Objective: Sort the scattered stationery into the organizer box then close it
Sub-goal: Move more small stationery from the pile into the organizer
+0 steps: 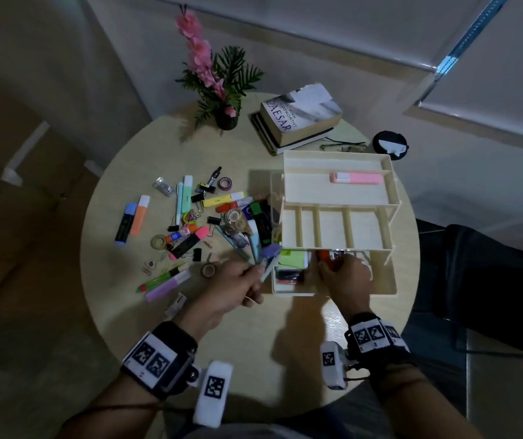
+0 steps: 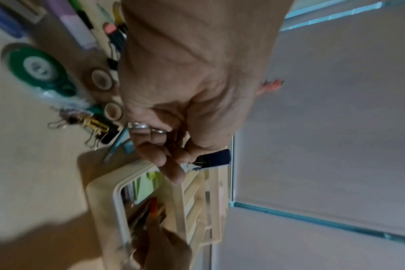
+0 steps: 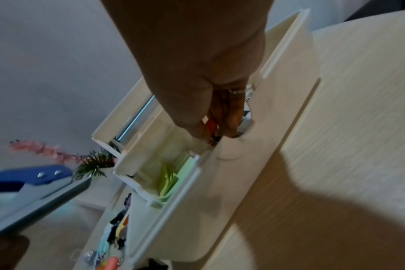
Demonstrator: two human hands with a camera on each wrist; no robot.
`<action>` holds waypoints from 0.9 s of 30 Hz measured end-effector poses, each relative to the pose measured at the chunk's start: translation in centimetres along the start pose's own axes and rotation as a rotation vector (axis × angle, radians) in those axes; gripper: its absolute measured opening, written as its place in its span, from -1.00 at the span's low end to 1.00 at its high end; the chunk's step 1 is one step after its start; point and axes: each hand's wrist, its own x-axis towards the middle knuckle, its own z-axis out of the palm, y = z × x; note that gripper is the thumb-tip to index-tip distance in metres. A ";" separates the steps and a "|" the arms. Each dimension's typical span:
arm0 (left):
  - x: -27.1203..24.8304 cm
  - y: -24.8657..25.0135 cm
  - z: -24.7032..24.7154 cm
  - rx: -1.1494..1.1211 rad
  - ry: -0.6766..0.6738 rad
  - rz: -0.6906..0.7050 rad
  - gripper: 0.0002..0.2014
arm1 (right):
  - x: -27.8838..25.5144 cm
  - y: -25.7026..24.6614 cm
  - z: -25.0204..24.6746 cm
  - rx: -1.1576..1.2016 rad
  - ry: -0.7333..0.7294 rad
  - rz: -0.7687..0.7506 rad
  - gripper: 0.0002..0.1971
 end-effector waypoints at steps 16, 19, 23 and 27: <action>5.1 1.9 13.3 0.096 0.146 -0.166 -0.76 | 1.2 3.1 -1.5 0.033 -0.064 -0.121 -0.62; 6.7 2.0 14.4 0.110 0.203 -0.200 -0.77 | 1.2 3.9 -1.9 0.078 -0.115 -0.182 -0.70; 7.8 1.9 15.7 0.138 0.249 -0.227 -0.77 | 0.6 4.3 -2.4 0.170 -0.109 -0.339 -0.73; 8.4 2.2 15.6 0.224 0.252 -0.245 -0.81 | 0.3 4.0 -2.4 0.280 -0.141 -0.411 -0.74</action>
